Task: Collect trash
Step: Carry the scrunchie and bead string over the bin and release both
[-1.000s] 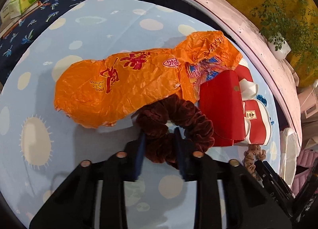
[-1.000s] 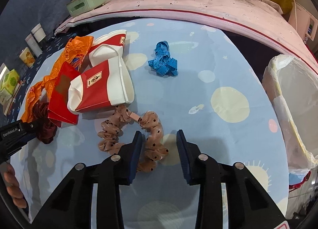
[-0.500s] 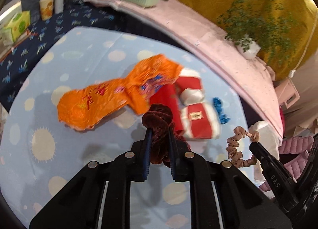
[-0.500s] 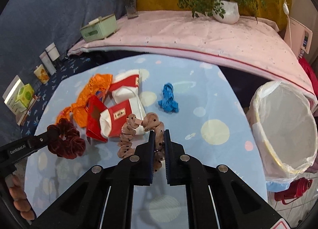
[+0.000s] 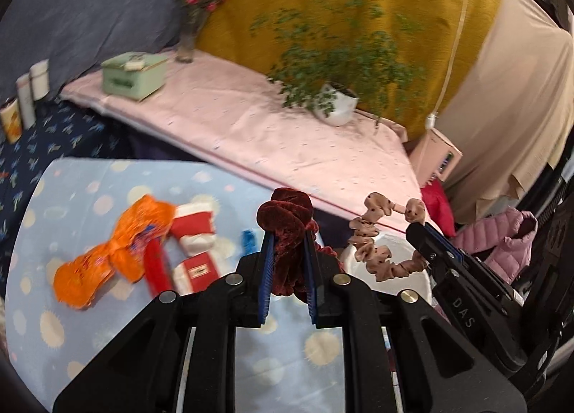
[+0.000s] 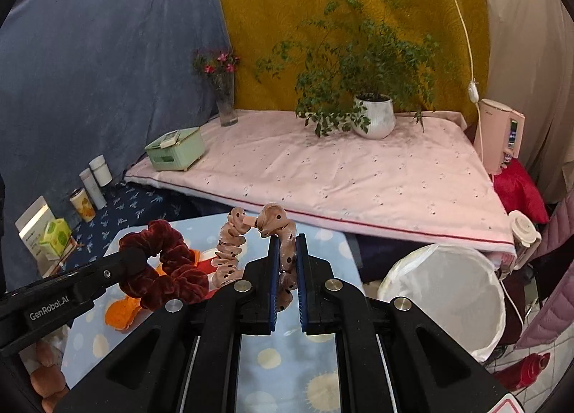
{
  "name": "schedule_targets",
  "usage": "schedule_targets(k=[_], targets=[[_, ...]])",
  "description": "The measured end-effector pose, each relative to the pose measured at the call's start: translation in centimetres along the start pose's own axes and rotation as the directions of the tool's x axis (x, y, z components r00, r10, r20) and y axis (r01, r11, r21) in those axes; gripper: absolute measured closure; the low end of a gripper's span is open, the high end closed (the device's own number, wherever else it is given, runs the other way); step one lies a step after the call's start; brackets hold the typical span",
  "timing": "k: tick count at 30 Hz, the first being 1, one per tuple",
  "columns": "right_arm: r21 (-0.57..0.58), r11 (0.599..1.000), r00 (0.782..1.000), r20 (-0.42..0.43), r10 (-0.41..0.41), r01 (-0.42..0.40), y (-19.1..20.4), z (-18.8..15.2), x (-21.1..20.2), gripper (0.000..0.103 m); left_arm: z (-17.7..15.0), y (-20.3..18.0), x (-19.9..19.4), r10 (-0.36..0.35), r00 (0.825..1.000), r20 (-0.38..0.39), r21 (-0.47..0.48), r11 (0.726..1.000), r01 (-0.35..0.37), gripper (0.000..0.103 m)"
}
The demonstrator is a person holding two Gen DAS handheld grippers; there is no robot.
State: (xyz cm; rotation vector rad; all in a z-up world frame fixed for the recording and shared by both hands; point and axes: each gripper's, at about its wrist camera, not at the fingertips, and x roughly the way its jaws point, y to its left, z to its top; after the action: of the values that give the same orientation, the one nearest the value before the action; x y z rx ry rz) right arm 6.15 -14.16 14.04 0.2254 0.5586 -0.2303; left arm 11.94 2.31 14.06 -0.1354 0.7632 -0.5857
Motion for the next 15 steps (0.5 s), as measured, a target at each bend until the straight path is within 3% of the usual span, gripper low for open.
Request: schedule_targets(k=[9, 15], targets=[[0.062, 0.993, 0.993, 0.058, -0.105, 0.101, -6.4, 1.6, -2.2, 0.095, 0.9, -8.2, 2.5, -0.087, 0.996, 0.0, 0.136, 0.987, 0.086, 0.088], [0.099, 0.982, 0.985, 0.052, -0.166, 0.16, -10.4, 1.1, -2.3, 0.095, 0.4, -12.3, 5.9, -0.138, 0.989, -0.062, 0.174, 0.974, 0.147, 0.088]])
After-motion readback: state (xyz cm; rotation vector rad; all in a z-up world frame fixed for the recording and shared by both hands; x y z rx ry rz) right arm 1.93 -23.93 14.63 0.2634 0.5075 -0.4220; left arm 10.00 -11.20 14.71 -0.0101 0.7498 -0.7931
